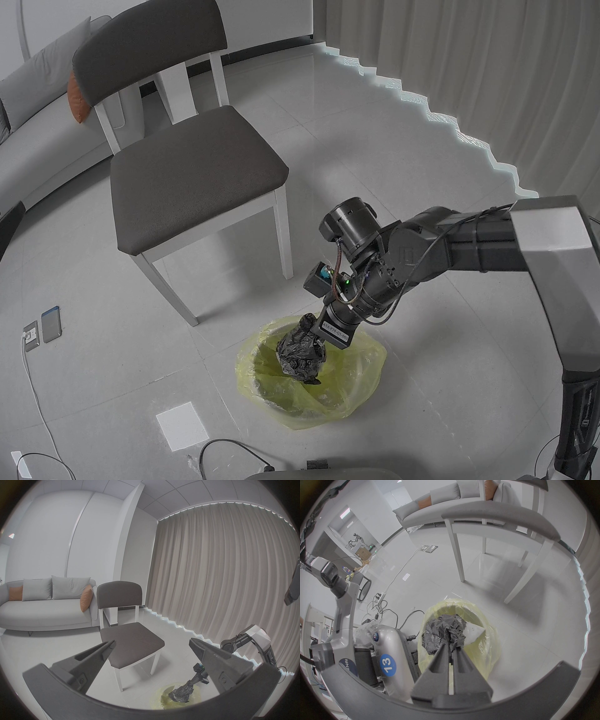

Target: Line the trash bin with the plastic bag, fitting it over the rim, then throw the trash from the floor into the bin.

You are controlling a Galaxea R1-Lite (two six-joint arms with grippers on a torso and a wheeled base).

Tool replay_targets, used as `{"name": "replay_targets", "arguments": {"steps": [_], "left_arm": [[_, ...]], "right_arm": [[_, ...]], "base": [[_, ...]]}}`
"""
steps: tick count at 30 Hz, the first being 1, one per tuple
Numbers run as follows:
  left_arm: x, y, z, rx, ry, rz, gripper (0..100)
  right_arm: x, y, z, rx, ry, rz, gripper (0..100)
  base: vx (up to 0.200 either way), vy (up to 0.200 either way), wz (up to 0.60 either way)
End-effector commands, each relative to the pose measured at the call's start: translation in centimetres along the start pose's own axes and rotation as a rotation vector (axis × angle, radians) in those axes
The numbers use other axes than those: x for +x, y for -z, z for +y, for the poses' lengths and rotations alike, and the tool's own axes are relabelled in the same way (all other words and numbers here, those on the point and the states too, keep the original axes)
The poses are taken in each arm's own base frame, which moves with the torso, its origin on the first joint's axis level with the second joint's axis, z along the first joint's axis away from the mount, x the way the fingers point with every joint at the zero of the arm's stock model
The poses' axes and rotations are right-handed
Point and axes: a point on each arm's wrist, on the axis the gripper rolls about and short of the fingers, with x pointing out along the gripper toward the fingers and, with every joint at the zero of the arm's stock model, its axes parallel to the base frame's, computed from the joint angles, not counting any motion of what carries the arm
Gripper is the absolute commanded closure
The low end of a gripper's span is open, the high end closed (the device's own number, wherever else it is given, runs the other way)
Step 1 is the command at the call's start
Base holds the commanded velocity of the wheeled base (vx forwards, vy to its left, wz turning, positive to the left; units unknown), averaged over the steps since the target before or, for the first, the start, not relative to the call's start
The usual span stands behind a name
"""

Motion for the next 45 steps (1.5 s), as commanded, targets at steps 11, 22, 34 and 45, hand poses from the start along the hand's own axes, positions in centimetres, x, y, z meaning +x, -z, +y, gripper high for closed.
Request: {"name": "replay_targets", "arguments": {"steps": [11, 22, 34, 45], "left_arm": [[-0.1, -0.3, 0.0, -0.003, 0.002, -0.014, 0], [-0.1, -0.2, 0.0, -0.003, 0.003, -0.011, 0], [0.0, 0.0, 0.0, -0.004, 0.002, -0.002, 0], [0.1, 0.1, 0.0, -0.006, 0.015, 0.007, 0]], "right_arm": [[0.3, 1.2, 6.1, -0.079, -0.123, 0.122, 100], [2.7, 1.8, 6.2, -0.075, -0.143, 0.164, 100], [2.7, 1.7, 1.1, 0.004, -0.065, 0.115, 100], [0.4, 1.0, -1.5, 0.037, 0.002, 0.044, 100]], "base": [[0.000, 0.000, 0.00], [0.000, 0.000, 0.00], [0.000, 0.000, 0.00], [0.000, 0.000, 0.00]]}}
